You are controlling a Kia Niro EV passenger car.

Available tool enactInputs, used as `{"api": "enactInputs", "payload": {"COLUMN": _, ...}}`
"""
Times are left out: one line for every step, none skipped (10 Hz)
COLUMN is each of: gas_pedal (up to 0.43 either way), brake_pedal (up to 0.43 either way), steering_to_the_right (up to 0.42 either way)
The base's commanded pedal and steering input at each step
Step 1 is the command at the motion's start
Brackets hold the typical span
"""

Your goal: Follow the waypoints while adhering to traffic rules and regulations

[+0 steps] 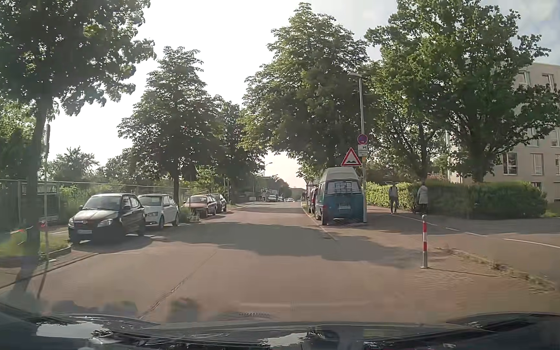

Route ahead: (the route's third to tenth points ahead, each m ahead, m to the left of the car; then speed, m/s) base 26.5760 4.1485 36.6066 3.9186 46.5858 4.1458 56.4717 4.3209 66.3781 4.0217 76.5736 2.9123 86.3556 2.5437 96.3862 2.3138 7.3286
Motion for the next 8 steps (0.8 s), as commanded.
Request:
{"api": "enactInputs", "payload": {"gas_pedal": 0.087, "brake_pedal": 0.0, "steering_to_the_right": -0.011}}
{"api": "enactInputs", "payload": {"gas_pedal": 0.087, "brake_pedal": 0.0, "steering_to_the_right": -0.011}}
{"api": "enactInputs", "payload": {"gas_pedal": 0.087, "brake_pedal": 0.0, "steering_to_the_right": -0.011}}
{"api": "enactInputs", "payload": {"gas_pedal": 0.087, "brake_pedal": 0.0, "steering_to_the_right": -0.011}}
{"api": "enactInputs", "payload": {"gas_pedal": 0.087, "brake_pedal": 0.0, "steering_to_the_right": -0.011}}
{"api": "enactInputs", "payload": {"gas_pedal": 0.087, "brake_pedal": 0.0, "steering_to_the_right": -0.011}}
{"api": "enactInputs", "payload": {"gas_pedal": 0.087, "brake_pedal": 0.0, "steering_to_the_right": -0.011}}
{"api": "enactInputs", "payload": {"gas_pedal": 0.087, "brake_pedal": 0.0, "steering_to_the_right": -0.011}}
